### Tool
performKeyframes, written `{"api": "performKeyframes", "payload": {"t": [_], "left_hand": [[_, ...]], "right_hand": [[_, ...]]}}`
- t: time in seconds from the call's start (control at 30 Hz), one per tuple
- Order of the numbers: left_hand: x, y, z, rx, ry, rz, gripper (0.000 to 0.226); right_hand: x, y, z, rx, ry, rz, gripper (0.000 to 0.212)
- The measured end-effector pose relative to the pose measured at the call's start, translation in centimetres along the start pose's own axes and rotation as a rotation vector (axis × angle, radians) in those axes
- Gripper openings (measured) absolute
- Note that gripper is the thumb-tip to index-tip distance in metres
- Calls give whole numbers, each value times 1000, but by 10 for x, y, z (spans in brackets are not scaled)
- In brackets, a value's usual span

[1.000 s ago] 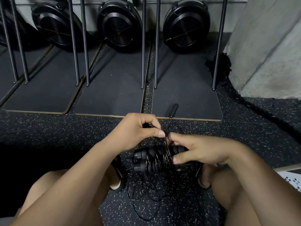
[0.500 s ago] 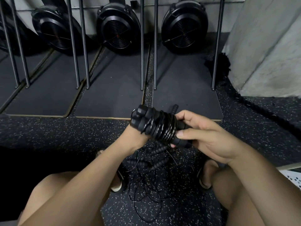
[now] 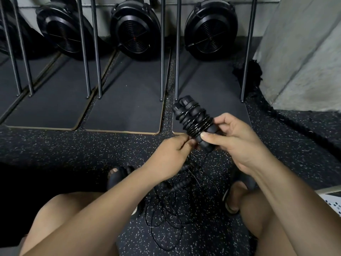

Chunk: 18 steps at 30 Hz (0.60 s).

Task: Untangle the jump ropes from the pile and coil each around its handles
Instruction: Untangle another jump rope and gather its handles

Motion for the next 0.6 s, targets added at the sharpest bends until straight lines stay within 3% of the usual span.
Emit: {"api": "performKeyframes", "payload": {"t": [0.2, 0.37, 0.43, 0.53, 0.6], "left_hand": [[9, -2, -5, 38, 0, -76, 19], [8, -1, -11, 85, -213, -159, 16], [11, -1, -14, 109, -296, -197, 29], [7, -6, -17, 145, -228, -134, 51], [6, -6, -24, 85, -199, -106, 56]], "right_hand": [[6, 3, 2, -13, -460, -105, 52], [25, -9, 17, -92, -737, -212, 52], [33, -16, 28, -79, -807, -308, 50], [40, -27, 46, -15, -911, -438, 42], [44, -34, 57, 40, -936, -498, 36]]}}
Point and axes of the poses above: each hand's wrist, its own y-axis towards the middle knuckle, its own z-axis out of the palm, x = y × z, the point moved 8 cm from there along y, towards the middle knuckle, and after that the axes turned 14 degrees about -z, right-handed, at the moved point
